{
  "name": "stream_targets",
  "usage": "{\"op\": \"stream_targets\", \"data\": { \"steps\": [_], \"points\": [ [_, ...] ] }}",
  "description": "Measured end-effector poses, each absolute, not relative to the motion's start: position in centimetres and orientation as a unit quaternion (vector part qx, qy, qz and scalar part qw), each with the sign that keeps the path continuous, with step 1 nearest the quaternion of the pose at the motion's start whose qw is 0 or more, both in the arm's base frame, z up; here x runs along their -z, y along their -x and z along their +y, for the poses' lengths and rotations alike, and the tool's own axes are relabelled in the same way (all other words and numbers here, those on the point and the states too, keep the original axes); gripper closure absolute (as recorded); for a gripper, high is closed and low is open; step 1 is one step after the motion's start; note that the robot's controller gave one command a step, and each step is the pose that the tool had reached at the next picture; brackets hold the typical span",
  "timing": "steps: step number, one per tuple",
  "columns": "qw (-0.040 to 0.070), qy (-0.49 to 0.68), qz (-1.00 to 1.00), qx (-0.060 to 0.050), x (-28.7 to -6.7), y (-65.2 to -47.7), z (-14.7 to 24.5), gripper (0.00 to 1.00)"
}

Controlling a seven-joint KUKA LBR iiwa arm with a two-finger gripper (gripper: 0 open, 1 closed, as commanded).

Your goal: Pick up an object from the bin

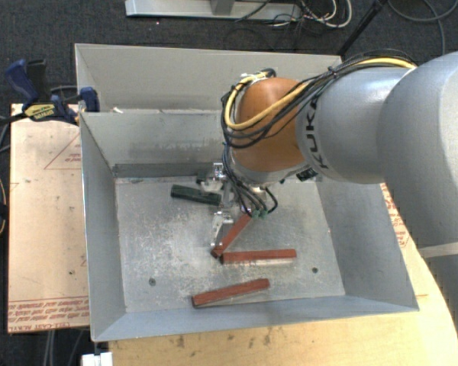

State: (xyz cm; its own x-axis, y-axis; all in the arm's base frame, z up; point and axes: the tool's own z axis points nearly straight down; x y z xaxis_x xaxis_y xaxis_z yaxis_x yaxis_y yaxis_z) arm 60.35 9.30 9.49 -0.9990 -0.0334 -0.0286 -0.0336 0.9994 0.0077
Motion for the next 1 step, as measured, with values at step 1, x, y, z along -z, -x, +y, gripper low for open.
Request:
{"op": "stream_targets", "data": {
  "steps": [1],
  "points": [
    [0.001, 0.038, 0.999, -0.001, -10.21, -55.93, 6.73, 0.00]
  ]
}}
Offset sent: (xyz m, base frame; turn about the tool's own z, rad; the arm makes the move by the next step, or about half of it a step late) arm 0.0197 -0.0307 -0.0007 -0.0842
